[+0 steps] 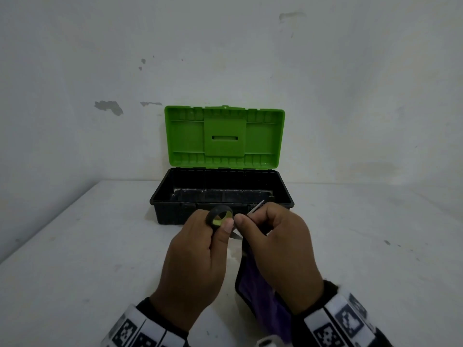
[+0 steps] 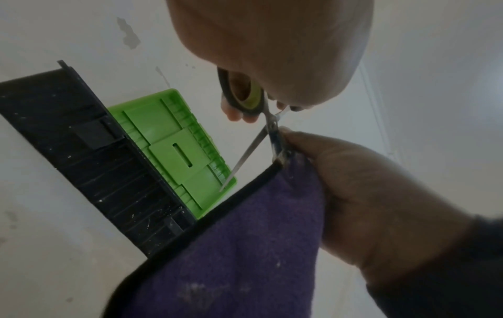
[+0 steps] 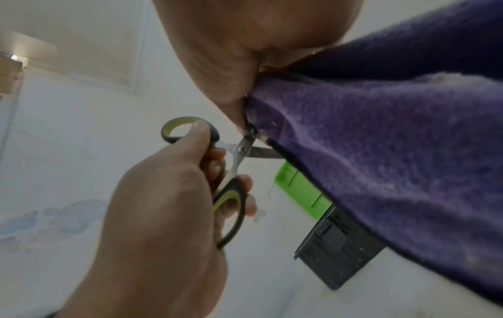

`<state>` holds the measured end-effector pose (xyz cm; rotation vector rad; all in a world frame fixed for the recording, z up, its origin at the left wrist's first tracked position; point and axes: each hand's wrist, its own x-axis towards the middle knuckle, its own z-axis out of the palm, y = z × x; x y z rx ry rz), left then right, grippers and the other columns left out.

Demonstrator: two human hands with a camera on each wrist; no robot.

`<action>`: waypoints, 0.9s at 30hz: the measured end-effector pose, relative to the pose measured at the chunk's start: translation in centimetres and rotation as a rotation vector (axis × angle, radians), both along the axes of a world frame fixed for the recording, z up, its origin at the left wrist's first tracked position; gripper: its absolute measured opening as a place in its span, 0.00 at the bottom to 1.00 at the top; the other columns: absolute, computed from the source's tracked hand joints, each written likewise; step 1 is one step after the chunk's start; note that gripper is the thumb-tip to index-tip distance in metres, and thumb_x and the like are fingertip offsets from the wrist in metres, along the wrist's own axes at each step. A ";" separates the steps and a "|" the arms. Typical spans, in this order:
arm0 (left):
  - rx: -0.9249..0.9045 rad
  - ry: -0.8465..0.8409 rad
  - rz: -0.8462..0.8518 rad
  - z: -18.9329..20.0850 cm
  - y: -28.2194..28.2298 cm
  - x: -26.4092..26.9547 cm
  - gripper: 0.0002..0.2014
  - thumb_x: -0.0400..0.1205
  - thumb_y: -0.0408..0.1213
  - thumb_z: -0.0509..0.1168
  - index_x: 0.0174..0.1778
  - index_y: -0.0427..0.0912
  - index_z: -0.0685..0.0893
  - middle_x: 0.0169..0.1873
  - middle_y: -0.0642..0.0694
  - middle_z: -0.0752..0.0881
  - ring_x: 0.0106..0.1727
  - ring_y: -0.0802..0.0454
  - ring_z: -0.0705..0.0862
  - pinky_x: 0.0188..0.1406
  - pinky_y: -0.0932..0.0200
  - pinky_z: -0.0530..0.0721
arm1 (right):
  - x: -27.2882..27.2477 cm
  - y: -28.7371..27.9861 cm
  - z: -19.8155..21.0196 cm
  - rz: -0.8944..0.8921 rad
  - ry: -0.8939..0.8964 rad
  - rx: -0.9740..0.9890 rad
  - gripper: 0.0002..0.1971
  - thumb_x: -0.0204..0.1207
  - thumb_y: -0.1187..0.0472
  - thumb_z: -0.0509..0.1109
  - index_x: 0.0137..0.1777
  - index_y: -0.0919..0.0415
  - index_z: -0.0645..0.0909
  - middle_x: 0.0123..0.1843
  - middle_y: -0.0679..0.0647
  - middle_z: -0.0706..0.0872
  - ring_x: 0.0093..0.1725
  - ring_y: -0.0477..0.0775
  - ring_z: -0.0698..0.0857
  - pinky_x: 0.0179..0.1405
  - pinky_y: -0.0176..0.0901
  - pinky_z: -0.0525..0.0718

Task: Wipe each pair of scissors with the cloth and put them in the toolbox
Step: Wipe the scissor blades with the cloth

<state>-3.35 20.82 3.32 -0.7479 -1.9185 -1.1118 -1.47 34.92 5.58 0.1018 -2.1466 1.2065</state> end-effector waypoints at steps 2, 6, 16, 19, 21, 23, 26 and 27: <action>0.006 -0.011 -0.012 0.0 0.1 0.0 0.10 0.85 0.42 0.57 0.43 0.42 0.80 0.33 0.59 0.75 0.34 0.62 0.78 0.32 0.74 0.77 | -0.6 0.7 0.2 -0.041 -0.003 -0.051 0.12 0.74 0.53 0.79 0.31 0.53 0.83 0.26 0.45 0.85 0.28 0.42 0.84 0.28 0.27 0.78; 0.026 -0.015 -0.019 -0.4 -0.1 -0.1 0.11 0.86 0.45 0.57 0.45 0.45 0.79 0.31 0.53 0.79 0.33 0.57 0.80 0.29 0.64 0.81 | -0.8 1.3 0.1 -0.047 -0.020 -0.112 0.13 0.74 0.53 0.79 0.31 0.54 0.83 0.25 0.47 0.86 0.26 0.45 0.85 0.28 0.31 0.79; 0.004 0.010 -0.020 -0.2 -0.5 0.1 0.12 0.87 0.45 0.57 0.45 0.43 0.80 0.31 0.51 0.80 0.32 0.56 0.79 0.29 0.62 0.80 | -0.8 1.9 0.3 -0.042 -0.032 -0.162 0.13 0.73 0.52 0.80 0.31 0.55 0.84 0.26 0.49 0.87 0.27 0.46 0.85 0.28 0.32 0.80; 0.001 0.022 -0.015 0.0 -0.6 0.4 0.12 0.87 0.47 0.56 0.47 0.45 0.79 0.31 0.49 0.81 0.32 0.55 0.79 0.30 0.61 0.80 | 0.1 1.3 0.5 0.030 -0.041 -0.133 0.12 0.73 0.54 0.80 0.32 0.56 0.85 0.28 0.47 0.88 0.29 0.44 0.85 0.29 0.28 0.79; -0.011 0.029 -0.022 0.1 -0.5 0.5 0.12 0.86 0.44 0.58 0.45 0.41 0.81 0.31 0.50 0.80 0.31 0.55 0.78 0.30 0.61 0.79 | -0.2 1.8 0.7 0.014 -0.041 -0.158 0.13 0.73 0.53 0.80 0.31 0.56 0.85 0.27 0.49 0.88 0.26 0.45 0.85 0.27 0.31 0.80; -0.017 0.038 -0.021 0.1 -0.4 0.5 0.14 0.86 0.43 0.58 0.43 0.37 0.82 0.31 0.50 0.79 0.32 0.56 0.78 0.30 0.64 0.79 | -0.7 2.4 0.8 -0.033 -0.028 -0.177 0.13 0.73 0.52 0.79 0.31 0.56 0.84 0.26 0.50 0.87 0.25 0.47 0.84 0.26 0.35 0.81; -0.010 0.045 -0.017 0.2 -0.4 0.3 0.16 0.87 0.46 0.56 0.43 0.39 0.81 0.31 0.49 0.80 0.33 0.57 0.78 0.32 0.67 0.79 | -0.4 2.1 0.6 -0.020 -0.021 -0.192 0.13 0.74 0.52 0.79 0.31 0.56 0.84 0.26 0.50 0.87 0.25 0.45 0.83 0.27 0.33 0.80; -0.004 0.045 -0.018 0.2 -0.5 0.3 0.16 0.87 0.47 0.55 0.44 0.40 0.80 0.31 0.49 0.80 0.33 0.57 0.78 0.32 0.66 0.80 | -0.1 1.8 0.6 0.002 -0.025 -0.185 0.13 0.74 0.53 0.79 0.31 0.56 0.84 0.26 0.50 0.87 0.26 0.44 0.84 0.28 0.31 0.79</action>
